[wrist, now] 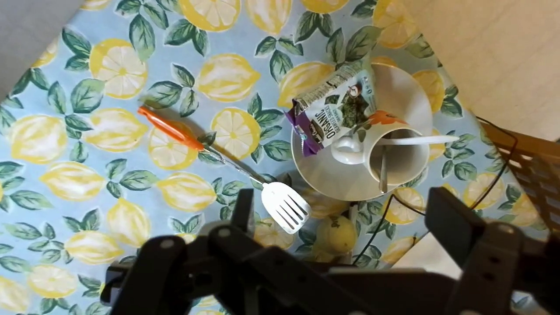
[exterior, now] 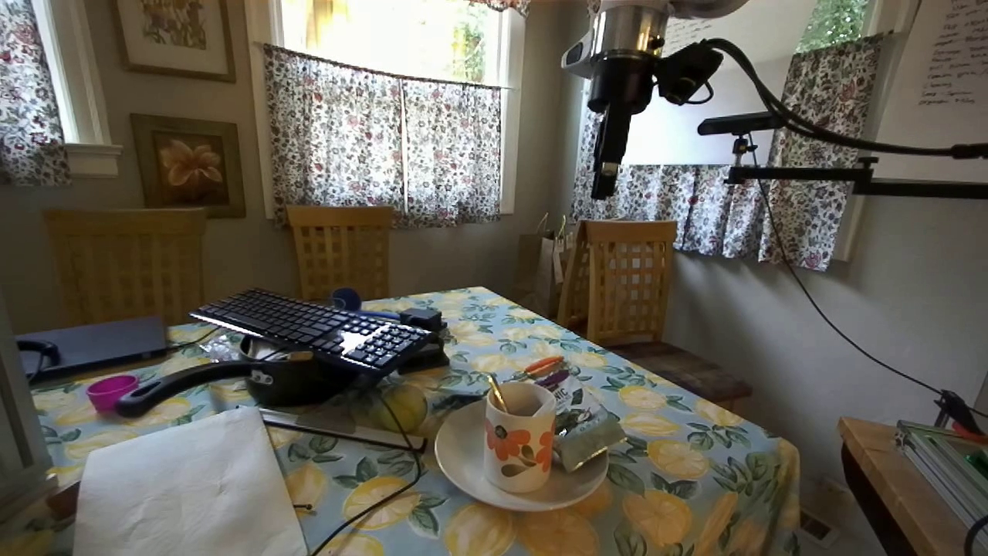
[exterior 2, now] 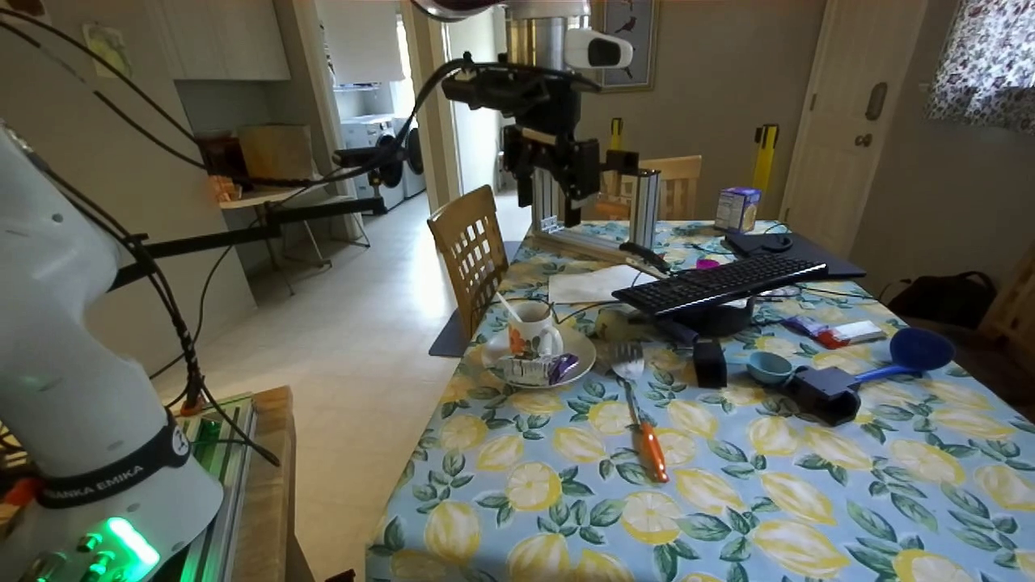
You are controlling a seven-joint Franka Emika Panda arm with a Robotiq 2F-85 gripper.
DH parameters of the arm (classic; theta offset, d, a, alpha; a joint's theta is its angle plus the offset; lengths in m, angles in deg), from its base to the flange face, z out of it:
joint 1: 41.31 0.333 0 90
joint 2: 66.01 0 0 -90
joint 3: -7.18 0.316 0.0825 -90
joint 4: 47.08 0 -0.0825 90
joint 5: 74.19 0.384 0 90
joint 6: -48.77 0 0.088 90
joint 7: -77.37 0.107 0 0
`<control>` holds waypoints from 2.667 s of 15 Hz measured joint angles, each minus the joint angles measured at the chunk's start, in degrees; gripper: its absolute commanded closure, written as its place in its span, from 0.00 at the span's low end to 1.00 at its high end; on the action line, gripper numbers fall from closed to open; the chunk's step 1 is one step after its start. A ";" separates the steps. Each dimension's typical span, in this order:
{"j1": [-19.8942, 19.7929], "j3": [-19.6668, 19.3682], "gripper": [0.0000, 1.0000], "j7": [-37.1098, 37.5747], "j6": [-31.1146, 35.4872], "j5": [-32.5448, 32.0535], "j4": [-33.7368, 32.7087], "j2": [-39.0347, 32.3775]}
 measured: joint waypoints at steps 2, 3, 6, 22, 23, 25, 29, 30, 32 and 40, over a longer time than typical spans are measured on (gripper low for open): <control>-0.44 -0.52 0.00 -0.23 0.00 0.00 -0.01 0.45; -0.46 -0.58 0.00 -0.24 0.00 0.00 -0.01 0.58; -0.44 -0.44 0.00 -0.22 -0.08 0.00 -0.01 0.41; 6.76 3.52 0.00 33.58 12.22 -6.18 -24.07 -39.07; 7.61 3.32 0.00 34.58 10.53 -7.36 -25.71 -40.38; 8.49 3.24 0.00 35.18 7.69 -8.09 -27.94 -41.75; 8.58 2.78 0.00 35.20 6.97 -8.15 -28.88 -41.99; 8.55 2.78 0.00 35.19 6.97 -8.15 -28.87 -41.99; 8.59 2.92 0.00 34.99 7.75 -8.15 -28.87 -42.16; 9.62 3.68 0.00 33.91 17.23 -9.32 -28.98 -45.43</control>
